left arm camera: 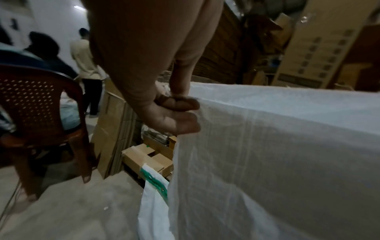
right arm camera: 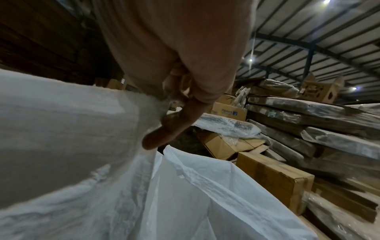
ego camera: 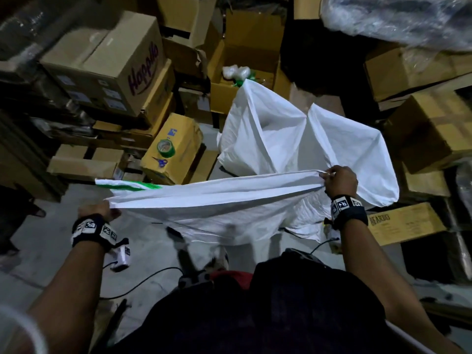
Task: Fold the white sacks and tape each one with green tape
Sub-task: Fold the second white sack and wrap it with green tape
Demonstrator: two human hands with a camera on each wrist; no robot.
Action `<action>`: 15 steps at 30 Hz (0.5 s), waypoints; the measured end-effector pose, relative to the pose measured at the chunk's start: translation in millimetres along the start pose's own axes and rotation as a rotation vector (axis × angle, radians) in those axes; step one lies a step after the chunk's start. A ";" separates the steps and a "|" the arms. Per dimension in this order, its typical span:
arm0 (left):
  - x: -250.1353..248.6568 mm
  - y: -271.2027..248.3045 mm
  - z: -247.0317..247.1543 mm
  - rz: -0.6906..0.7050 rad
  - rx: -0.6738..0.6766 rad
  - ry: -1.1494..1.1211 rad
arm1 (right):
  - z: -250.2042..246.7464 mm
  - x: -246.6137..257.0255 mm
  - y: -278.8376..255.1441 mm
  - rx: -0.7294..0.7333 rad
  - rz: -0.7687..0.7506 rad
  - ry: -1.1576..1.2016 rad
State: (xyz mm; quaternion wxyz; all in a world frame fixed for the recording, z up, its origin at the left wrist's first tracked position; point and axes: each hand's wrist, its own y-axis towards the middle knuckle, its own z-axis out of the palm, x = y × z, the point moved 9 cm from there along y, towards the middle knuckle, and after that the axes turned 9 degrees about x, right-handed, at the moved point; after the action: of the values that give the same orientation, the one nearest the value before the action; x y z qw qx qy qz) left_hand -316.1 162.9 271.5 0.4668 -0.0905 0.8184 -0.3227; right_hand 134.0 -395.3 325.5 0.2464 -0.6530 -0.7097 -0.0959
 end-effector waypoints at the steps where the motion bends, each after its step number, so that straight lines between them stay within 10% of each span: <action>1: 0.0 -6.7 4.3 0.004 0.027 0.021 | -2.8 -2.5 -0.6 0.009 0.016 -0.013; 15: 34.7 -44.5 -10.3 0.036 -0.055 -0.203 | -0.8 -64.3 -18.6 -0.006 0.105 0.465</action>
State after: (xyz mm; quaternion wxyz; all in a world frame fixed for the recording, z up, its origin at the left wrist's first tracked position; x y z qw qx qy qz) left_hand -350.4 117.4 278.0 0.5504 -0.1208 0.7770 -0.2806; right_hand 117.7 -454.7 299.1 0.4061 -0.6501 -0.5985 -0.2330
